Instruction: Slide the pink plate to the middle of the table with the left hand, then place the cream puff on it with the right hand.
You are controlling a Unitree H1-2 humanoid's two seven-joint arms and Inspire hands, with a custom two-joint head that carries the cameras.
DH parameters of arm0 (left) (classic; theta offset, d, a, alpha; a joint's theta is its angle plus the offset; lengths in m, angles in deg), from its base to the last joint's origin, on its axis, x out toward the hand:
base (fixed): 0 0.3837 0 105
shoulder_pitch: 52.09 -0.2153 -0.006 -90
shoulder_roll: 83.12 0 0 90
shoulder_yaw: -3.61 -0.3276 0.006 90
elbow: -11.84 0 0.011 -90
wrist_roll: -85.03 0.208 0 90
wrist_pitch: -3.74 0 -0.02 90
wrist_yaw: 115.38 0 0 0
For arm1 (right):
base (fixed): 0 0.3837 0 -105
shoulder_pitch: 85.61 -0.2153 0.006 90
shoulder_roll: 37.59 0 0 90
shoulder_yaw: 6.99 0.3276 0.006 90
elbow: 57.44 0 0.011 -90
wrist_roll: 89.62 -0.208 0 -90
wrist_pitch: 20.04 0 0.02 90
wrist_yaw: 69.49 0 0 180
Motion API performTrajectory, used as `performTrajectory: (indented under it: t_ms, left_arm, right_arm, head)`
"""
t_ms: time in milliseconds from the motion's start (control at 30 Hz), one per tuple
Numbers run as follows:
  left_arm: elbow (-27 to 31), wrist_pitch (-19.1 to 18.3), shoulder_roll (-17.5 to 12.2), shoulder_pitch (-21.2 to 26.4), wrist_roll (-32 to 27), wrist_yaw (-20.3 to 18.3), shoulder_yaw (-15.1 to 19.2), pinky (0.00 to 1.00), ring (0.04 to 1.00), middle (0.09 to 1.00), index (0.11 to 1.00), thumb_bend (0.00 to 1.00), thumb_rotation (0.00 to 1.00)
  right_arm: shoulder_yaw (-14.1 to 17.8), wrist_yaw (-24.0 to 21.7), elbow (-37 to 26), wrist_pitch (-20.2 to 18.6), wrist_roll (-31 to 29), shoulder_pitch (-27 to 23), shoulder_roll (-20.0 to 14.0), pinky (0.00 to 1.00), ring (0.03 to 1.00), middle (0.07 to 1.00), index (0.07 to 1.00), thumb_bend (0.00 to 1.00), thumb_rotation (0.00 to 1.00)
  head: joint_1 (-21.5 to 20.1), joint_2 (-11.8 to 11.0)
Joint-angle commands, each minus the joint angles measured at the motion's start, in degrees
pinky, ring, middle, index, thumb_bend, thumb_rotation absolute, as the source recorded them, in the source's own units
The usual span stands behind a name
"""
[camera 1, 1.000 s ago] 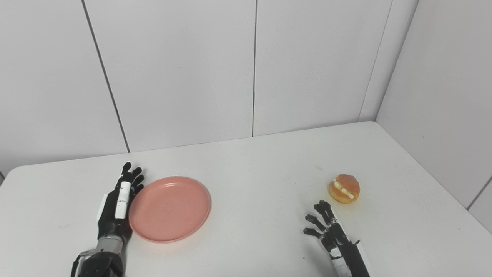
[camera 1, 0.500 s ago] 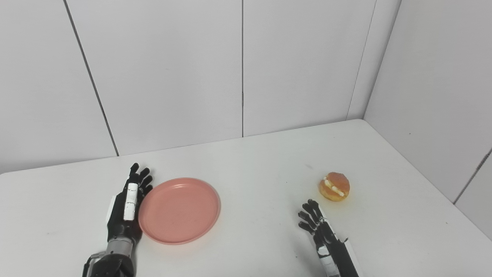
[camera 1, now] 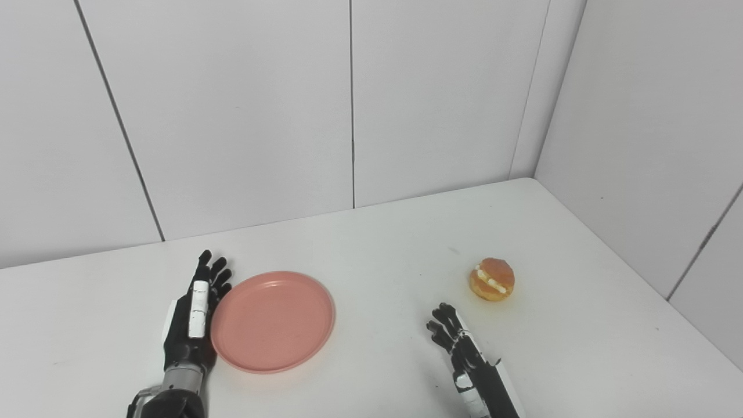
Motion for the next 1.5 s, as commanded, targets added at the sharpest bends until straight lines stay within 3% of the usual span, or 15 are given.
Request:
performTrajectory:
  t_ms: [0, 167, 300, 433, 600, 700, 800, 933, 1233, 1467]
  left_arm:
    - [-4.08, -0.06, 1.83, -4.26, -0.84, 0.26, -0.02, 0.97, 0.949, 0.956, 1.000, 0.96, 0.92]
    - [-3.59, -0.19, 1.67, -4.78, -0.46, 0.45, -0.15, 0.96, 0.943, 0.949, 1.000, 0.94, 0.92]
    - [-3.12, -0.63, 1.39, -5.31, -0.65, 0.23, -0.10, 0.96, 0.940, 0.949, 1.000, 0.95, 0.91]
    - [-3.63, -0.61, 0.86, -5.34, -0.90, -0.14, 0.09, 0.96, 0.939, 0.950, 1.000, 0.96, 0.91]
    - [-5.17, 0.25, 0.31, -4.80, -0.96, -0.61, -0.10, 0.94, 0.933, 0.944, 1.000, 0.95, 0.90]
    - [-5.37, 0.32, 0.26, -4.48, -1.32, -1.01, -0.10, 0.95, 0.932, 0.937, 1.000, 0.98, 0.90]
    - [-5.38, 0.24, 0.28, -4.26, -1.52, -0.83, -0.06, 0.96, 0.925, 0.934, 1.000, 1.00, 0.89]
    - [-5.27, 0.30, 0.22, -4.22, -1.41, -0.83, -0.22, 0.94, 0.928, 0.940, 1.000, 0.97, 0.90]
    - [-7.21, 0.63, 0.34, -3.19, -1.76, -1.23, -0.06, 0.95, 0.926, 0.945, 1.000, 0.98, 0.88]
    - [-8.32, 1.83, 0.41, -2.61, -1.76, -1.30, 0.06, 0.94, 0.922, 0.945, 1.000, 1.00, 0.88]
  right_arm:
    - [-3.54, -2.03, 4.91, -9.51, 0.92, -0.73, 4.22, 0.92, 0.905, 0.943, 0.955, 0.83, 0.99]
    - [-3.52, -1.80, 4.95, -9.25, 2.50, -0.63, 3.56, 0.86, 0.896, 0.946, 0.961, 0.81, 0.96]
    - [-3.20, 0.05, 2.72, -8.38, 8.55, -0.06, 2.79, 0.81, 0.876, 0.931, 0.945, 0.87, 0.92]
    - [-2.15, 2.02, -2.54, -10.41, 12.87, 0.82, 3.06, 0.80, 0.862, 0.903, 0.918, 0.92, 0.83]
    - [-1.58, 1.79, -10.39, -14.28, 15.31, 0.13, 2.43, 0.78, 0.850, 0.895, 0.921, 0.88, 0.66]
    - [-0.93, 0.65, -14.84, -18.45, 15.63, -1.44, 2.04, 0.77, 0.846, 0.891, 0.869, 0.90, 0.42]
    - [-0.61, -0.92, -18.60, -22.59, 18.46, -3.55, 0.69, 0.75, 0.836, 0.889, 0.862, 0.94, 0.33]
    - [-0.45, -4.22, -23.08, -27.75, 23.56, -6.86, -2.69, 0.75, 0.845, 0.902, 0.871, 0.96, 0.35]
    - [0.81, -11.42, -28.88, -34.57, 35.66, -13.23, -11.83, 0.76, 0.885, 0.927, 0.854, 1.00, 0.45]
    - [2.71, -18.40, -31.76, -40.12, 41.93, -17.20, -16.33, 0.75, 0.863, 0.903, 0.859, 1.00, 0.42]
  head:
    - [0.07, -0.01]
    - [0.63, 0.02]
    - [0.91, 0.07]
    - [0.79, 0.12]
    - [0.86, -0.18]
    - [1.26, -0.36]
    - [1.18, -0.51]
    - [0.67, -0.71]
    - [0.66, -1.39]
    - [0.95, -1.81]
